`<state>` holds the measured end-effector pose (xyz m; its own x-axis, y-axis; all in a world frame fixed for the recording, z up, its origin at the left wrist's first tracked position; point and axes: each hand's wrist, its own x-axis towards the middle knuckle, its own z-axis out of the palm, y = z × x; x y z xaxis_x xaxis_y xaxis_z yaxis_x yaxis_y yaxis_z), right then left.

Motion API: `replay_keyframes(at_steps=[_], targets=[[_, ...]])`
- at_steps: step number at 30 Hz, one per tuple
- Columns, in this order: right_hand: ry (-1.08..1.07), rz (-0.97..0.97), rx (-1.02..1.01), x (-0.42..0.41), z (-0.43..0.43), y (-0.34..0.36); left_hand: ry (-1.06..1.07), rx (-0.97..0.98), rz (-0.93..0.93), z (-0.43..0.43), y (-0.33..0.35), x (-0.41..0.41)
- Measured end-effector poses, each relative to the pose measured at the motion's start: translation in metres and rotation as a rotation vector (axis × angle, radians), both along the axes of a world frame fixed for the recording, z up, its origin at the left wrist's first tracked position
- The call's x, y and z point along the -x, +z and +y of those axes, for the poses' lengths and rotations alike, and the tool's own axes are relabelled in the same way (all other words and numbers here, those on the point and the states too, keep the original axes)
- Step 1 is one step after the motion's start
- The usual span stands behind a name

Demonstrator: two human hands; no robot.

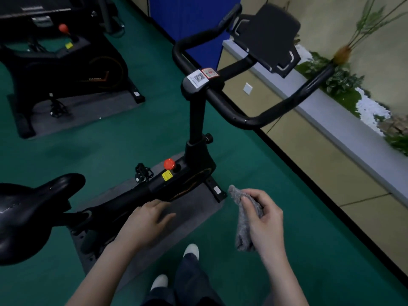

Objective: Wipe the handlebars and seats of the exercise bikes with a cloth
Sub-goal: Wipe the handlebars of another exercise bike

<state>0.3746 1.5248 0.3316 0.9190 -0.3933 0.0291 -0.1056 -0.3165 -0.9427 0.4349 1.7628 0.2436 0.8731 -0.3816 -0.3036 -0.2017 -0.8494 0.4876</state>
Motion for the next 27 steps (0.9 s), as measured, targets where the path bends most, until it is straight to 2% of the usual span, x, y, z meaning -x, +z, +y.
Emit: replay_keyframes(at_steps=[11, 19, 27], targets=[[0.090, -0.068, -0.007, -0.078, -0.050, 0.014, 0.089, 0.070, -0.171, -0.064, 0.025, -0.076], [0.188, -0.106, -0.025, -0.120, -0.049, 0.034, 0.097, 0.078, -0.251, -0.074, 0.049, -0.115], [0.075, -0.147, -0.001, -0.154, -0.030, 0.042, -0.028, 0.205, -0.409, -0.074, 0.067, -0.172]])
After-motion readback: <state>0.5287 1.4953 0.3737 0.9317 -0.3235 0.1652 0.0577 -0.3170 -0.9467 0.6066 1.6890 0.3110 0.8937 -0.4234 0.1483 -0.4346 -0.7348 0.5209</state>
